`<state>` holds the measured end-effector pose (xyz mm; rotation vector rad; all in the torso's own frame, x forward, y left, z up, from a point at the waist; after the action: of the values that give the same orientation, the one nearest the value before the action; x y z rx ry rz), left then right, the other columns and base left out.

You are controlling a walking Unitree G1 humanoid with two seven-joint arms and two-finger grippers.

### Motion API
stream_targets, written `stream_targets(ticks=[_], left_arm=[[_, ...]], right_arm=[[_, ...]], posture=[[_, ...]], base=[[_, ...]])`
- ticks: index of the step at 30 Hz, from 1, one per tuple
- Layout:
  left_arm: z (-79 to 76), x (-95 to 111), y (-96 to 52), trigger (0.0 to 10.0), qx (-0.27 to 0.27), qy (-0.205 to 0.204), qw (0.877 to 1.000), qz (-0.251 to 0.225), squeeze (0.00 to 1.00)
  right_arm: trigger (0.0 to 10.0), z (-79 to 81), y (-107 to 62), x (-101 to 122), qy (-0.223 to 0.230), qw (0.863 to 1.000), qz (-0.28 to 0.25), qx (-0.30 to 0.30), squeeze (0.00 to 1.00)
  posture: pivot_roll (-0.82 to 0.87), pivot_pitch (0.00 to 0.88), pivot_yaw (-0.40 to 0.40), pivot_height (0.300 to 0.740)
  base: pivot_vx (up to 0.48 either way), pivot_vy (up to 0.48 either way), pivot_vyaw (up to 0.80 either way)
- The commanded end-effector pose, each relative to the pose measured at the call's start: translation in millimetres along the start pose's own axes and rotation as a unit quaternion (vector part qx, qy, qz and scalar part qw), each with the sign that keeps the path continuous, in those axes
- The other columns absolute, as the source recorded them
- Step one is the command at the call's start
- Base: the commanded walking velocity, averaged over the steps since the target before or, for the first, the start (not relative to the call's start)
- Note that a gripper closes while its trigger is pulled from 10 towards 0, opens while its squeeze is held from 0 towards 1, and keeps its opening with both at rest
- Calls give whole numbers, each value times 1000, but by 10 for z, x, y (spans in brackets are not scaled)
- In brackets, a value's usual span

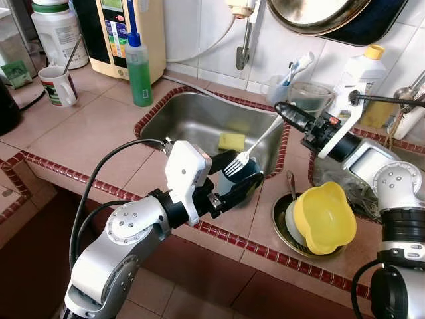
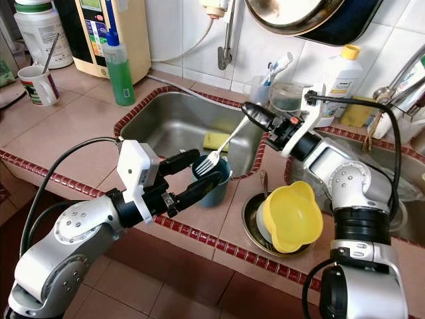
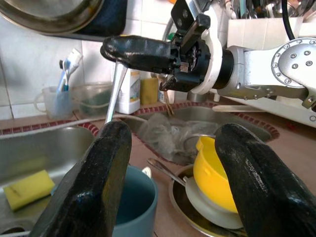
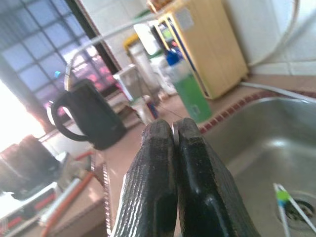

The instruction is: Kitchen organization

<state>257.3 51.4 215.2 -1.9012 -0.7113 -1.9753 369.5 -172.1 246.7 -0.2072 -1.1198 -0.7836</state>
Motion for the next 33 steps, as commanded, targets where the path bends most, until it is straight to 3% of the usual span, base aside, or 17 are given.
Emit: stream_targets(ticks=[1,15,22,33], left_arm=[[-12,21,55,10000,-6,6,1000,-4,0],[53,44,69,10000,3,10,1000,-10,0],[86,57,69,10000,3,14,1000,-10,0],[112,148,72,10000,15,-9,1000,-3,0]], right_arm=[[10000,93,-5,207,-21,999,-16,21,0],[10000,125,21,444,-48,998,-40,26,0],[10000,52,29,650,-70,992,-105,6,0],[10000,-75,78,688,-75,988,-137,-23,0]], posture=[[-32,5,-73,740],[-37,9,-71,740],[-32,18,-66,740],[-19,62,-58,740]], base=[[0,0,0],[0,0,0],[0,0,0],[0,0,0]])
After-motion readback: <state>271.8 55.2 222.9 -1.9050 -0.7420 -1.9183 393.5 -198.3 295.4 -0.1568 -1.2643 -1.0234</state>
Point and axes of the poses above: a point about 5 cm out from each wrist's last joint towards the gripper, its own y axis pointing out of the wrist towards the gripper, its own x axis along the axis of the wrist's last joint, z = x × y, the point moved 2 cm from there along y, pointing out of the wrist towards the gripper, and after that the axes turned 2 degrees about -y, right-handed, at the moved point
